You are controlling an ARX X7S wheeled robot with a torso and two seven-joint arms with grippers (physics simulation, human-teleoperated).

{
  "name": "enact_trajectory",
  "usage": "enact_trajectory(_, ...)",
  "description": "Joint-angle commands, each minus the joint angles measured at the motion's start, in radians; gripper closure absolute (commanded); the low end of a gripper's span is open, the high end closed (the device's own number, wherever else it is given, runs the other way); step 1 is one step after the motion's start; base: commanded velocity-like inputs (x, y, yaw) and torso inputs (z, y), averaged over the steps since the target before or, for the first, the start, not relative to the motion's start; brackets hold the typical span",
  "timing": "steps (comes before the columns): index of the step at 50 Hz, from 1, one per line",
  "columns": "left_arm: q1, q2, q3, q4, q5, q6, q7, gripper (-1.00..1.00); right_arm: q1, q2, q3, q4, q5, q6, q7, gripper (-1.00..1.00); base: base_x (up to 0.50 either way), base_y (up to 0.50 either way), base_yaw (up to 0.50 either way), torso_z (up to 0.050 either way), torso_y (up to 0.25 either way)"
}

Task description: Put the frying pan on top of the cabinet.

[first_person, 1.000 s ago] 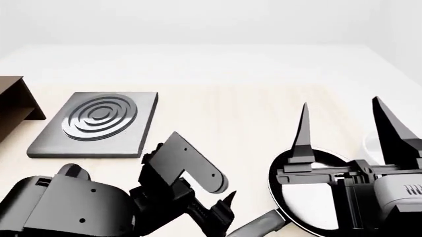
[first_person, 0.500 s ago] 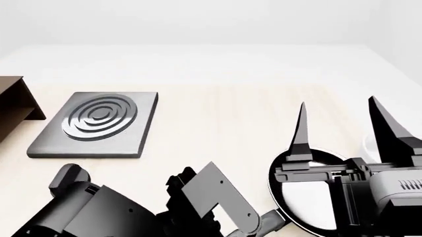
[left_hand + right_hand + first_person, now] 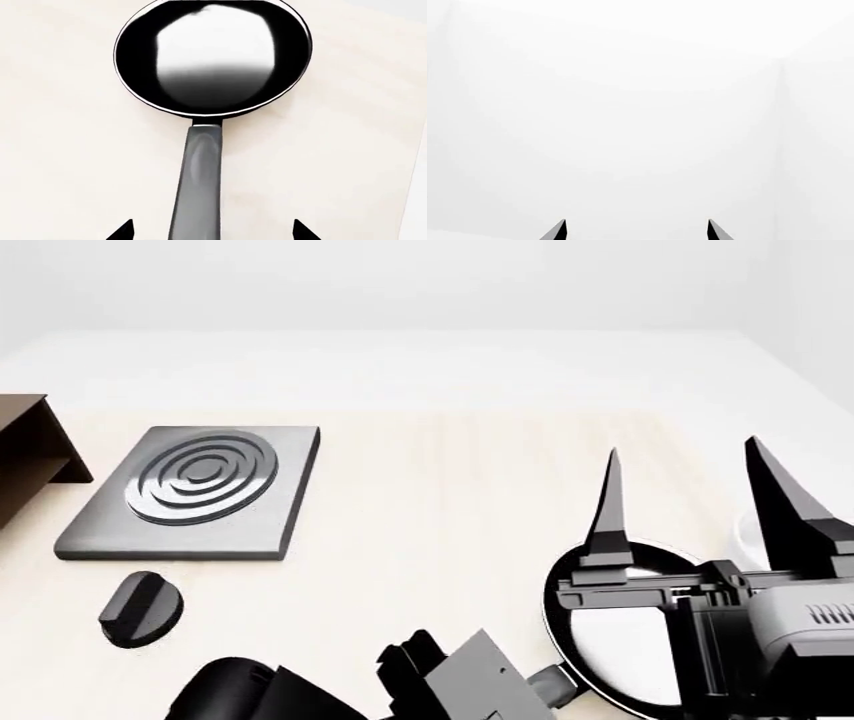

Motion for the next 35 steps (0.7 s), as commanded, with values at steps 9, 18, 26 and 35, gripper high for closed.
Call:
enact_trajectory(9,0.038,-0.003,0.140,-0.075,0.199,0.065,0.120,-1.00,-0.008,0.006,0.002,-0.008,0.001,-0.007,0.006,-1.00,0.00,0.00,0.00,0.000,0.000)
enact_trajectory(18,0.051,-0.016,0.198,-0.140,0.281,0.094,0.155,-1.00,-0.012,0.002,-0.006,0.004,-0.004,-0.020,0.004,-1.00,0.00,0.00,0.00,0.000,0.000)
enact_trajectory(26,0.054,-0.008,0.205,-0.237,0.308,0.084,0.115,-1.00,-0.018,0.002,-0.007,0.010,-0.004,-0.027,0.005,-1.00,0.00,0.00,0.00,0.000,0.000)
enact_trajectory(35,0.051,-0.001,0.191,-0.296,0.324,0.087,0.061,1.00,-0.018,0.001,-0.012,0.018,-0.005,-0.034,0.004,-1.00,0.00,0.00,0.00,0.000,0.000)
